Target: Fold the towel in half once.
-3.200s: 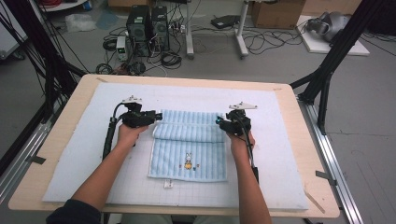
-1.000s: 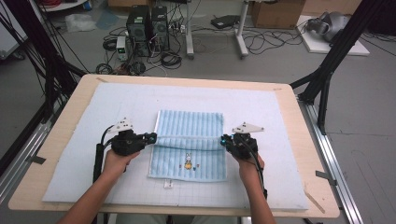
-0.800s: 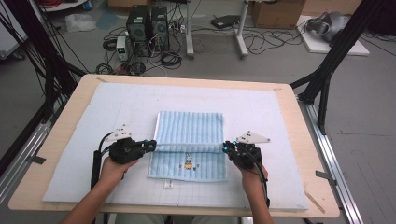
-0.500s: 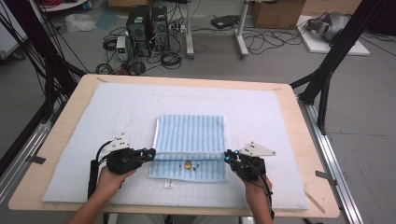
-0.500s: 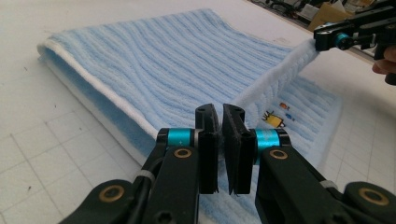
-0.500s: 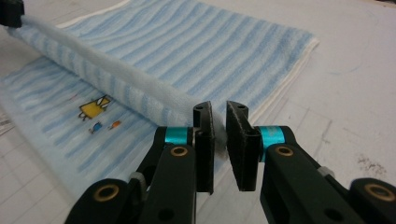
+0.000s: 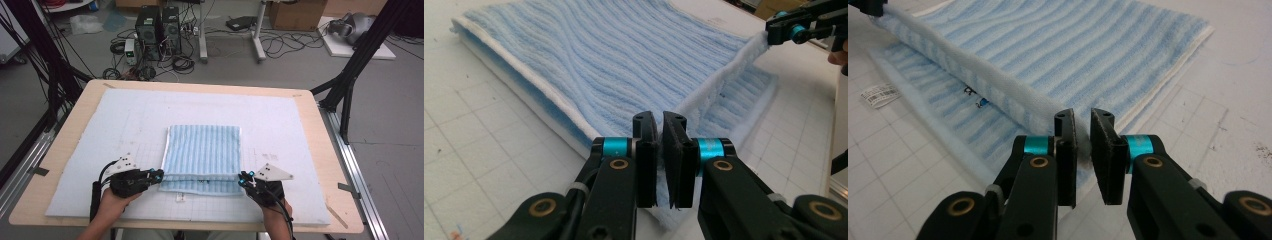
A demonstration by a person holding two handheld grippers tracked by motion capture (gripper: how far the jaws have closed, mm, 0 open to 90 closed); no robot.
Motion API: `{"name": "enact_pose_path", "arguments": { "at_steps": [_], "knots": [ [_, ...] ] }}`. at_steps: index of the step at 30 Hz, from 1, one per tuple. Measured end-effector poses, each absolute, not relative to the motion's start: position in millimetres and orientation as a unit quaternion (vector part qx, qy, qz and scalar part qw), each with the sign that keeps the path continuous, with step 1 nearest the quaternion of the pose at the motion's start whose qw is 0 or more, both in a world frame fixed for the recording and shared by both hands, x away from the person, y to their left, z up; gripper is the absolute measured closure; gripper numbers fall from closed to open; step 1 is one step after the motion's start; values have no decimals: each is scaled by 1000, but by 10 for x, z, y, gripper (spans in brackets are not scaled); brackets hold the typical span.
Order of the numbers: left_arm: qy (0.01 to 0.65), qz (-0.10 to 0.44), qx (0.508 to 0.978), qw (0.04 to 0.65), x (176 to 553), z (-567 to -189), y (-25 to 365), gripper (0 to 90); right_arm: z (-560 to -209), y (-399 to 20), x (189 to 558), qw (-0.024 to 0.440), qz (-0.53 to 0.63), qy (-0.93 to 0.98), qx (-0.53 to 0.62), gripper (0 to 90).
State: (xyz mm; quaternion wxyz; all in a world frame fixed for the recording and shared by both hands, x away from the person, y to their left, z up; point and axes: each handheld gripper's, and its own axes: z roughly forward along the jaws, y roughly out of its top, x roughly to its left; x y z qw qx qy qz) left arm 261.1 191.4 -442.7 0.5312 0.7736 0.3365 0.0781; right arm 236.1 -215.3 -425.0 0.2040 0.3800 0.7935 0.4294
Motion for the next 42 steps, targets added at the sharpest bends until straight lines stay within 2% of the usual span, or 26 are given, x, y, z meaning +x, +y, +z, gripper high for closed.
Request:
{"name": "enact_pose_path", "arguments": {
  "at_steps": [9, 13, 15, 19, 21, 23, 26, 28, 31, 32, 42],
  "knots": [
    [329, 62, 772, 540, 2535, -4417, 1933, 811, -4281, -2180, 2295, 197, 421, 802, 375, 800],
    [353, 66, 759, 543, 2578, -4400, 1951, 619, -4264, -2225, 2275, 197, 430, 791, 388, 660],
    [360, 70, 755, 544, 2599, -4399, 1970, 591, -4253, -2263, 2286, 201, 440, 779, 399, 632],
    [388, 71, 751, 530, 2658, -4429, 1974, 526, -4300, -2246, 2344, 195, 432, 782, 405, 635],
    [391, 70, 759, 516, 2670, -4463, 1944, 526, -4338, -2202, 2366, 187, 425, 788, 404, 642],
    [390, 63, 770, 501, 2673, -4504, 1899, 539, -4379, -2151, 2391, 180, 415, 799, 395, 660],
    [372, 64, 793, 479, 2648, -4522, 1815, 621, -4434, -2087, 2414, 166, 398, 815, 388, 709],
    [358, 65, 802, 474, 2612, -4516, 1779, 707, -4466, -2047, 2415, 169, 377, 830, 374, 750],
    [345, 76, 817, 456, 2573, -4520, 1728, 831, -4452, -2031, 2393, 171, 366, 843, 355, 868],
    [341, 78, 821, 451, 2562, -4511, 1717, 870, -4445, -2025, 2381, 171, 364, 843, 356, 875],
    [343, 46, 812, 470, 2472, -4428, 1833, 892, -4369, -2109, 2289, 148, 369, 846, 356, 857]
  ]
}}
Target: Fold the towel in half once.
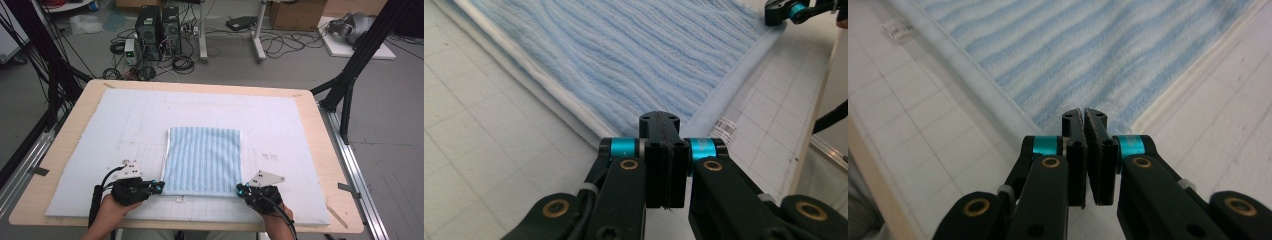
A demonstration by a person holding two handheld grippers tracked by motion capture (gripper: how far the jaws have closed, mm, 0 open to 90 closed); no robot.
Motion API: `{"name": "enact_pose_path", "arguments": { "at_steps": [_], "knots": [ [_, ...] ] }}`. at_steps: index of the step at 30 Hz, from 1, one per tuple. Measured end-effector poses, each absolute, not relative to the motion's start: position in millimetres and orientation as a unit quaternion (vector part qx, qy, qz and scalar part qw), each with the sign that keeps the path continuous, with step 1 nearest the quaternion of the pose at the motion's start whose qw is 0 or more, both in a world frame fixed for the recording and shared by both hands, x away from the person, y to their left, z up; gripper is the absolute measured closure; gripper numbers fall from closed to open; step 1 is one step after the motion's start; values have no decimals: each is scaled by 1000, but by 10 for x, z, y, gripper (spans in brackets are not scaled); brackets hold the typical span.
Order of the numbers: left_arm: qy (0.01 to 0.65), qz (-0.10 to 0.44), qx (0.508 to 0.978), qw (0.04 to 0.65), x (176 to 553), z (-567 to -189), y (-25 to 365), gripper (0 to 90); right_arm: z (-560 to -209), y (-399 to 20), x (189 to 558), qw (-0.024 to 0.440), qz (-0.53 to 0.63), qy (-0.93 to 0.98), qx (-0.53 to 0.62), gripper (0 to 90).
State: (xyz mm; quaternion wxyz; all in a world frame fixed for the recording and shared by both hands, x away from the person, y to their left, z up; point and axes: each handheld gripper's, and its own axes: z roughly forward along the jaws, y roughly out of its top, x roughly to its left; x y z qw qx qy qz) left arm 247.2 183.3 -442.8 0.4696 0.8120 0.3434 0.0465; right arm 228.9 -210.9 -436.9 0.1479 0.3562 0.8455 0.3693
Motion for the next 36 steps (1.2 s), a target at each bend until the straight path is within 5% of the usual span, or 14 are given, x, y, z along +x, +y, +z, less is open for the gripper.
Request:
{"name": "enact_pose_path", "arguments": {
  "at_steps": [9, 15, 25, 36],
  "knots": [
    [372, 70, 778, 502, 2730, -4334, 1933, 694, -4301, -2185, 2463, 158, 424, 803, 388, 629],
    [393, 74, 758, 515, 3087, -4341, 1926, 671, -4350, -2121, 2889, 183, 424, 792, 400, 705],
    [401, 101, 754, 510, 3477, -4372, 1799, 681, -4401, -1890, 3579, 201, 395, 792, 420, 700],
    [423, 127, 771, 459, 3911, -4509, 1575, 683, -4441, -2045, 3577, 197, 387, 784, 444, 669]
  ]
}}
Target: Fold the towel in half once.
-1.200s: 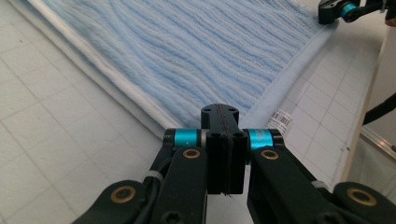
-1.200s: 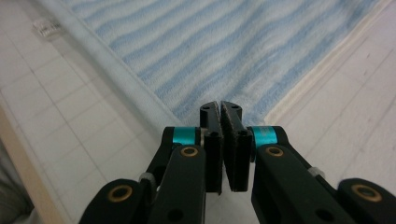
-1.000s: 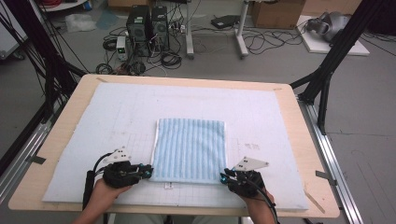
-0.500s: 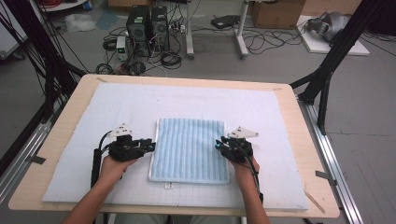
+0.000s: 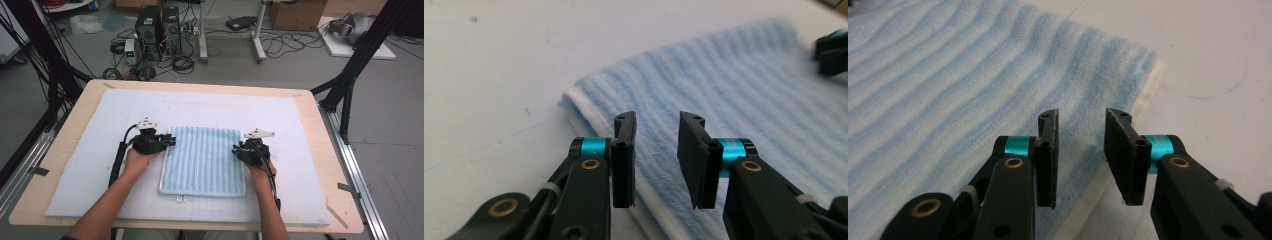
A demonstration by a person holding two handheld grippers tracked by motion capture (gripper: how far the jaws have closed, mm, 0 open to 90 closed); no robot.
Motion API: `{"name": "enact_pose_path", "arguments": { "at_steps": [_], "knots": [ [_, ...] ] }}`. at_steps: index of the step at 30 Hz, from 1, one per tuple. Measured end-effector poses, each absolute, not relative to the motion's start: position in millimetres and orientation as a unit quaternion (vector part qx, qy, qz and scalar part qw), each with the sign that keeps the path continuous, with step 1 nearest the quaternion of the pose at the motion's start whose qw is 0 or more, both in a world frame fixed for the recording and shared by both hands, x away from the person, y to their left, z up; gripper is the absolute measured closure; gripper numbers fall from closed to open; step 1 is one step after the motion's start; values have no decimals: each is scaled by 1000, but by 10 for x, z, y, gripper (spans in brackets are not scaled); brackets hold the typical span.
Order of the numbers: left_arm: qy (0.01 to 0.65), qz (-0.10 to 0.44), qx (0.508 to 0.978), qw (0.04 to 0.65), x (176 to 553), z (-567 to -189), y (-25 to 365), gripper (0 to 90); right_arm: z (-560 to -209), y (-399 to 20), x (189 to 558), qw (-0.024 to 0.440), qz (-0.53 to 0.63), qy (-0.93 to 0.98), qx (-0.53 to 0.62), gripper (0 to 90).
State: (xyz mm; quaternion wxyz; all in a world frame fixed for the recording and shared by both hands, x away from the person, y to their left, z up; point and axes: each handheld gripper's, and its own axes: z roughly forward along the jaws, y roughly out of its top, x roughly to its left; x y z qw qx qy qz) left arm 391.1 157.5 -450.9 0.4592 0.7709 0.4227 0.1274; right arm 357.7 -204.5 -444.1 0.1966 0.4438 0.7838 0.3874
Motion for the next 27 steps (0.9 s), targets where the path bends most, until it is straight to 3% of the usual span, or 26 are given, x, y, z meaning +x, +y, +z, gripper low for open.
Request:
{"name": "enact_pose_path", "arguments": {
  "at_steps": [7, 11, 16, 18, 22, 27],
  "knots": [
    [430, 170, 785, 412, 3932, -4483, 1540, 745, -4370, -2146, 3529, 204, 405, 772, 445, 624],
    [456, 161, 777, 404, 3940, -4471, 1632, 672, -4350, -2210, 3486, 212, 407, 766, 450, 578],
    [429, 156, 759, 464, 3804, -4417, 1743, 615, -4305, -2299, 3384, 224, 402, 759, 460, 365],
    [403, 147, 755, 495, 3723, -4388, 1773, 610, -4276, -2332, 3325, 218, 409, 760, 455, 320],
    [373, 130, 739, 546, 3548, -4313, 1832, 516, -4227, -2386, 3196, 208, 432, 764, 431, 234],
    [377, 128, 716, 574, 3355, -4250, 1929, 271, -4238, -2384, 3074, 208, 432, 767, 427, 113]
  ]
}}
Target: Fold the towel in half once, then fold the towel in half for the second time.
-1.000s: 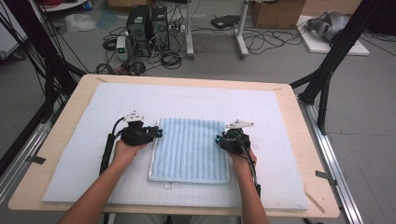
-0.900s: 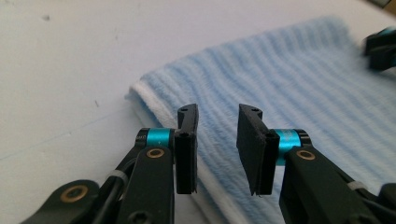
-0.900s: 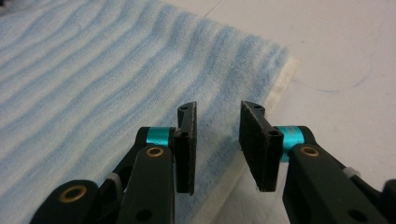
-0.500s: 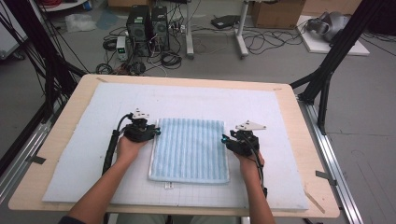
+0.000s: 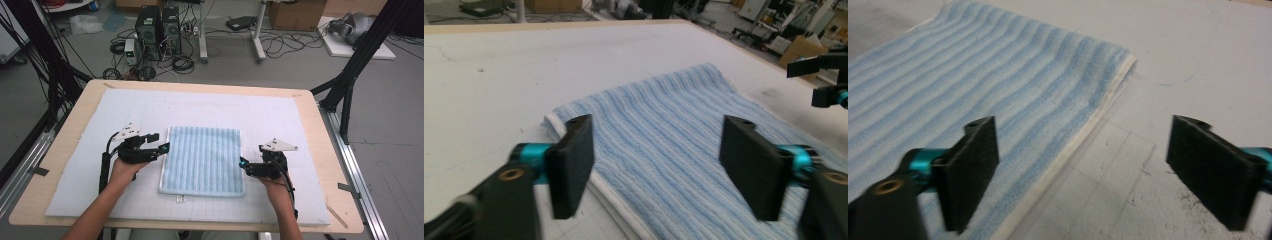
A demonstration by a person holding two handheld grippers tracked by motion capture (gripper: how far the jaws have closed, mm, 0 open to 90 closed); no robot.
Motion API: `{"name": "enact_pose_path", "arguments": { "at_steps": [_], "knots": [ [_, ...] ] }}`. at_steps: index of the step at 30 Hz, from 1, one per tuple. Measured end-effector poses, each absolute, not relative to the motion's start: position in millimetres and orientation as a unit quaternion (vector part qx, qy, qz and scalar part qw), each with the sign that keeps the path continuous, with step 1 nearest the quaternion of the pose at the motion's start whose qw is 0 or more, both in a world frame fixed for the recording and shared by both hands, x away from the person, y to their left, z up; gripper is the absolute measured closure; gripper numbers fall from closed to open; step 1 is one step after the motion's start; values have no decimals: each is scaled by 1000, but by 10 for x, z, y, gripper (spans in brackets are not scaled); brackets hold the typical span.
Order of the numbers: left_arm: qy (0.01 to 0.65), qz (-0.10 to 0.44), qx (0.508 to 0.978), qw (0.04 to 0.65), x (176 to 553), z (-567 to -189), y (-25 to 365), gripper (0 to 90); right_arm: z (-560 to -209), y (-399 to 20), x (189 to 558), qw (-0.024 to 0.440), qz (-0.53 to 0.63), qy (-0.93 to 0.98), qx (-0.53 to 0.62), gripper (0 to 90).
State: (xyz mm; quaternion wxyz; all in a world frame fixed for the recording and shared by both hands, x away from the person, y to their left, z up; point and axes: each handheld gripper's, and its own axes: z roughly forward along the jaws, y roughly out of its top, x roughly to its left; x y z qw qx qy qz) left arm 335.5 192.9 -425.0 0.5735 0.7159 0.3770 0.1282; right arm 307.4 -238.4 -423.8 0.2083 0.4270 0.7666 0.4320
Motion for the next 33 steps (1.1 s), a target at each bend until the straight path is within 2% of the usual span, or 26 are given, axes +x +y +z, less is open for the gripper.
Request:
{"name": "enact_pose_path", "arguments": {
  "at_steps": [2, 3, 10, 23, 33],
  "knots": [
    [382, 147, 711, 571, 3289, -4242, 1957, 159, -4216, -2379, 3038, 206, 444, 764, 421, 113],
    [380, 153, 712, 571, 3258, -4237, 1974, 151, -4203, -2375, 3029, 206, 444, 765, 419, 113],
    [373, 152, 705, 584, 3193, -4225, 2070, 152, -4117, -2312, 2932, 228, 457, 765, 392, 113],
    [374, 126, 710, 583, 3253, -4265, 2075, 152, -4121, -2425, 2888, 232, 457, 757, 405, 113],
    [377, 126, 715, 575, 3396, -4263, 1993, 159, -4146, -2478, 2856, 228, 456, 756, 411, 113]
  ]
}}
